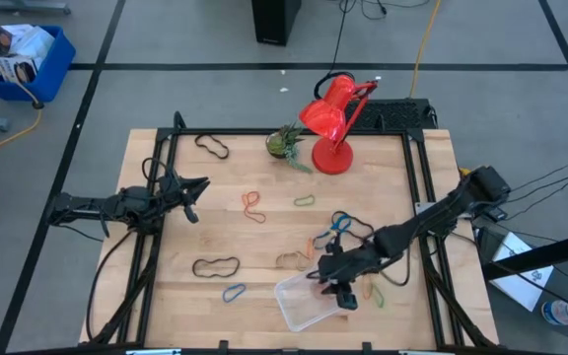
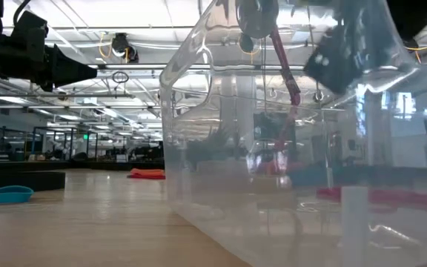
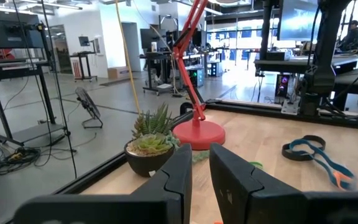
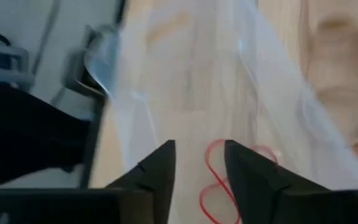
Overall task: Pick and place rubber bands into bin
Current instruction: Put the black rubber band into the transparent container
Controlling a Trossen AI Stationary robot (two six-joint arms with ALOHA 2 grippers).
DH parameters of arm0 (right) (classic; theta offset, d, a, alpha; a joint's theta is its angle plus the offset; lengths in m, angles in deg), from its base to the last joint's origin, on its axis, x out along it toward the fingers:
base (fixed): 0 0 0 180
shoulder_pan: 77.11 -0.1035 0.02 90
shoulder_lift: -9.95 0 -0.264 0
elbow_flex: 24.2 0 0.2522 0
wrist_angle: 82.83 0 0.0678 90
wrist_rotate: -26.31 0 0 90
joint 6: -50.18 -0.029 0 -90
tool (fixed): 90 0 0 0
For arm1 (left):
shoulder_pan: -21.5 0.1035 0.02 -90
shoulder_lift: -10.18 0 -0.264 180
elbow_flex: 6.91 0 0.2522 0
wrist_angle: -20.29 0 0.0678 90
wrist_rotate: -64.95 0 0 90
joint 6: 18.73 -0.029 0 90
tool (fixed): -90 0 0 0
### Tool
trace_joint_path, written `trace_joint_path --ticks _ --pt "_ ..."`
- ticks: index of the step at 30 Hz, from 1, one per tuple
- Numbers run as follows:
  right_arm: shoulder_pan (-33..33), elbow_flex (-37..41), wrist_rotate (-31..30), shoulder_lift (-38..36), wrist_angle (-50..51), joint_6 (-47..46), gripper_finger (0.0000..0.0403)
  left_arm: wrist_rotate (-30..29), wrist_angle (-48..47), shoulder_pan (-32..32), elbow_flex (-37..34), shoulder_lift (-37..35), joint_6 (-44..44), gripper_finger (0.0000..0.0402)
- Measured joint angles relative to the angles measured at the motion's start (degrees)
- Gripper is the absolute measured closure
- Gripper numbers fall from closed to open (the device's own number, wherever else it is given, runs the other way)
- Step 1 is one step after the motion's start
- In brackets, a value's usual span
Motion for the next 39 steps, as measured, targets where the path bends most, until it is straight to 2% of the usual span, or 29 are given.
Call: trace_joint_path --ticks 7,13,17,22,28,33,39 --pt "1.1 0.0 0.0 -14.0 -0.1 -1.6 0.0228 0.0 0.0 0.0 0.0 0.0 0.0 0.0339" --pt "0.5 0.0 0.0 -23.8 0.8 6.1 0.0227 0.0 0.0 0.0 0.0 0.0 -0.2 0.0339" --pt "0.5 0.0 -5.1 -27.5 5.0 6.2 0.0237 0.0 0.0 0.0 0.0 0.0 -0.2 0.0339" --pt "0.9 0.0 -15.0 -29.1 18.2 6.3 0.0251 0.0 0.0 0.0 0.0 0.0 -0.2 0.0339" --pt "1.9 0.1 -22.6 -27.8 34.6 6.2 0.0261 0.0 0.0 0.0 0.0 0.0 -0.2 0.0339" --pt "3.5 4.5 -23.6 -26.2 36.1 6.2 0.0262 -0.1 0.0 0.0 0.0 0.0 -0.2 0.0339" --pt "6.0 14.1 -22.0 -25.0 33.8 3.1 0.0262 -0.1 0.0 0.0 0.0 0.0 -0.2 0.0339"
